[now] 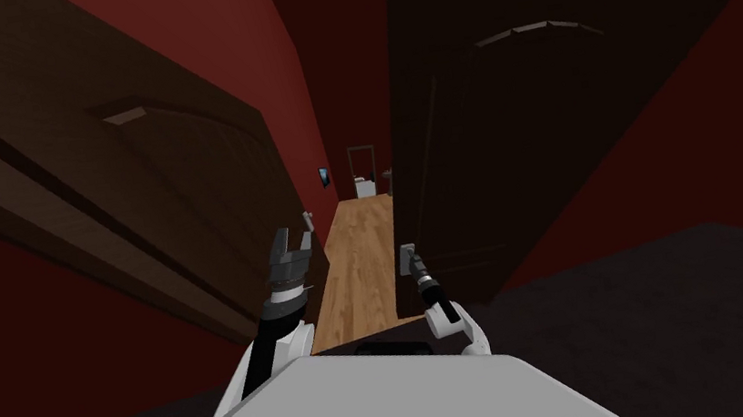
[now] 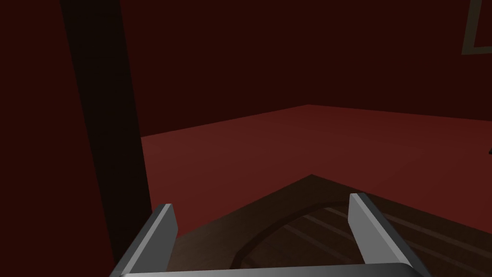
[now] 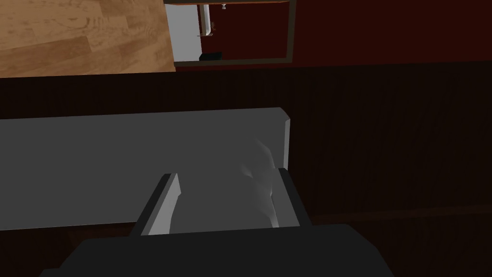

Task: Push the door open

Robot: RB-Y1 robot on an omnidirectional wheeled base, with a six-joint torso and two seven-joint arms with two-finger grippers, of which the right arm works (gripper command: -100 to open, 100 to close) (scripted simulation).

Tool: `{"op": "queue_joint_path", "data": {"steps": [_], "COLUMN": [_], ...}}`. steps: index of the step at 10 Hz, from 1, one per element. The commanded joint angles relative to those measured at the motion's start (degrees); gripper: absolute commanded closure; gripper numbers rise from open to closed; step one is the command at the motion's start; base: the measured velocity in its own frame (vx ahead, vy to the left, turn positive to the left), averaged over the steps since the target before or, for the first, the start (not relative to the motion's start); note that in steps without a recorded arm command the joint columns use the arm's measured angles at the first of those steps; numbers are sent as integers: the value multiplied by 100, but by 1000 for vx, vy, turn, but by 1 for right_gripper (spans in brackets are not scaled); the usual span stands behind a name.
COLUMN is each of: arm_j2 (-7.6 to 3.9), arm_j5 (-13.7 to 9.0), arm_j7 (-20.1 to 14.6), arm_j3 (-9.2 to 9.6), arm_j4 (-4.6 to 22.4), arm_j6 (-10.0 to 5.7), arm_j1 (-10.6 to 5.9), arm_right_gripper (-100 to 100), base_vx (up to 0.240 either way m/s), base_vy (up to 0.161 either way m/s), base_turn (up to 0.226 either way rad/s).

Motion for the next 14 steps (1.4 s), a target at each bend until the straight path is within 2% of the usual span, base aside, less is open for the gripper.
{"op": "queue_joint_path", "data": {"steps": [1,6,14], "arm_j2": [-35,-106,-112], "arm_j5": [-9,-55,-116], "arm_j7": [24,100,202], "arm_j3": [-101,-469,-964], "arm_j4": [-42,50,174], "arm_j6": [16,41,76], "arm_j1": [-12,-110,-241], "arm_right_gripper": [100,100,100], "base_vx": [166,183,135], "base_vy": [79,95,85], "base_turn": [-67,-66,-72]}}
